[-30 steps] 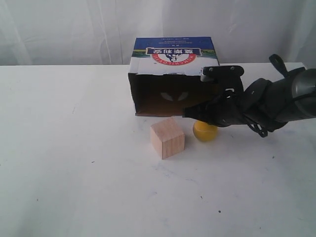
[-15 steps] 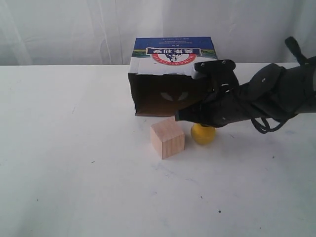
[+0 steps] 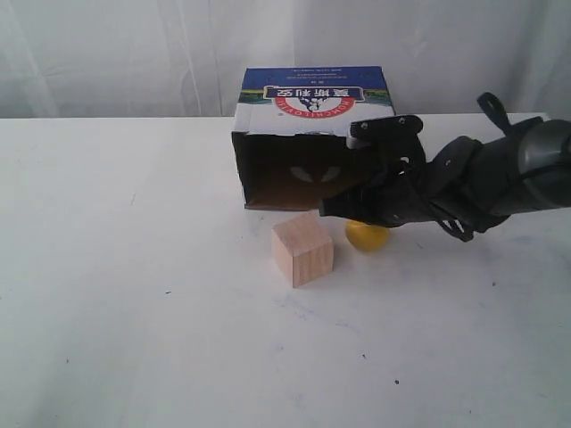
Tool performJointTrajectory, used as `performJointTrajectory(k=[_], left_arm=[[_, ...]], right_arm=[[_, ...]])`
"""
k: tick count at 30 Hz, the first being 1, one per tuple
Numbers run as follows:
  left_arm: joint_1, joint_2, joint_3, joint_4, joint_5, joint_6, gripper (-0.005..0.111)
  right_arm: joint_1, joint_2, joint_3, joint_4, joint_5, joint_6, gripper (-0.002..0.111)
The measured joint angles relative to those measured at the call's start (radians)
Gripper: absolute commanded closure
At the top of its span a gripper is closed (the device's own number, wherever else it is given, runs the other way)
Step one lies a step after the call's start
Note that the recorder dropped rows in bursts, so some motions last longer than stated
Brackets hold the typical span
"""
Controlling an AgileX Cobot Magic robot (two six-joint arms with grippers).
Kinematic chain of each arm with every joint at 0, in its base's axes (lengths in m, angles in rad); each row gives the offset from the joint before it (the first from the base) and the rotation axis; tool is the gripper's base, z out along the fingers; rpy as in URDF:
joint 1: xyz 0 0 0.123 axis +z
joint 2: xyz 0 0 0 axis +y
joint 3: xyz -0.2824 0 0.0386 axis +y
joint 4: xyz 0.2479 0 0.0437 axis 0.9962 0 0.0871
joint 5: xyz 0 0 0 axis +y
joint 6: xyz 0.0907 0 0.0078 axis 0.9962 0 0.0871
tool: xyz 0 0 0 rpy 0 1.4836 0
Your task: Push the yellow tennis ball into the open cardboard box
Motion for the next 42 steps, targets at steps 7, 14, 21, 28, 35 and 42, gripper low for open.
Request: performJointTrajectory(k=[7, 14, 21, 28, 35, 42], left_arm=[[0.0, 0.0, 0.0, 0.0, 0.0, 0.0, 0.107], [0.0, 0.0, 0.0, 0.0, 0.0, 0.0, 0.107], [0.0, 0.0, 0.0, 0.0, 0.0, 0.0, 0.107], [0.0, 0.0, 0.0, 0.0, 0.0, 0.0, 0.107], [0.0, 0.0, 0.0, 0.0, 0.0, 0.0, 0.107], [0.0, 0.0, 0.0, 0.0, 0.0, 0.0, 0.107]], right_arm=[[-0.002, 0.022, -0.048, 0.0, -0.005, 0.0, 0.108], [-0.002, 0.028, -0.102, -0.002, -0.016, -0.004, 0.108], [-0.004, 0.013, -0.13, -0.002, 0.077, -0.004, 0.108], [-0.004, 0.052, -0.13, -0.002, 0.168, -0.004, 0.108], [-0.004, 0.093, -0.146, 0.001, 0.034, -0.004, 0.108], [-0.006, 0.11, -0.146, -0.003, -0.068, -0.004, 0.108]])
